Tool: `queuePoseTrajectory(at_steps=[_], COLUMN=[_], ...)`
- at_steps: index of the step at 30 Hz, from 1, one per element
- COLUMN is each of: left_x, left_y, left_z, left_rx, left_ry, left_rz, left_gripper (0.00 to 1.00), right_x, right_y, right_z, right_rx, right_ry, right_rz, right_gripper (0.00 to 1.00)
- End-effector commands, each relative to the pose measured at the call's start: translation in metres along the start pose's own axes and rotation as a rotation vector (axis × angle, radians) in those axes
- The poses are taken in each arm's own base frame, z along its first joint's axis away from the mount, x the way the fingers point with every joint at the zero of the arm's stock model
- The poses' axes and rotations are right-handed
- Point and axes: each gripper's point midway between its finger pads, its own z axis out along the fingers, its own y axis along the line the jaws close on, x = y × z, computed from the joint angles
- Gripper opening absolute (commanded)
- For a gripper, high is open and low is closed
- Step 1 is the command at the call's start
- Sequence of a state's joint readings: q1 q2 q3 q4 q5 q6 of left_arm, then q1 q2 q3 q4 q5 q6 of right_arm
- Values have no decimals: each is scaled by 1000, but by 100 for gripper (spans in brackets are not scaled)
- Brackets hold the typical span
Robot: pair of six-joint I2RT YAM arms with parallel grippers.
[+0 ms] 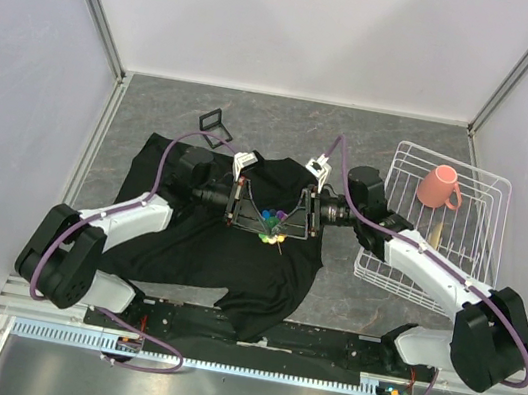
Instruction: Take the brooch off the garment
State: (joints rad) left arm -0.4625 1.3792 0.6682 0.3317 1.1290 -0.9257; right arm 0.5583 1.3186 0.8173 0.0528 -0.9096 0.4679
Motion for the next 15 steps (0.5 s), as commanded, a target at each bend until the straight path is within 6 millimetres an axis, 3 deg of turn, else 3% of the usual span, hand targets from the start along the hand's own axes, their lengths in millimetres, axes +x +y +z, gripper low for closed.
queuePoseTrajectory(at_steps=[1, 7, 15], left_x=[-5, -5, -1], left_y=[-13, -14, -13], left_z=[1, 2, 4], left_rx=[42, 46, 53], left_ry=[20, 27, 51], left_rz=[95, 99, 103], left_gripper=[2, 2, 2], right_x=[-7, -7, -12], right_y=[13, 13, 10], right_z=[-4, -4, -4], right_rx=[-62, -64, -73], right_ry=[-17, -17, -32], right_rz=[-64, -63, -46], right_gripper=[48, 49, 43])
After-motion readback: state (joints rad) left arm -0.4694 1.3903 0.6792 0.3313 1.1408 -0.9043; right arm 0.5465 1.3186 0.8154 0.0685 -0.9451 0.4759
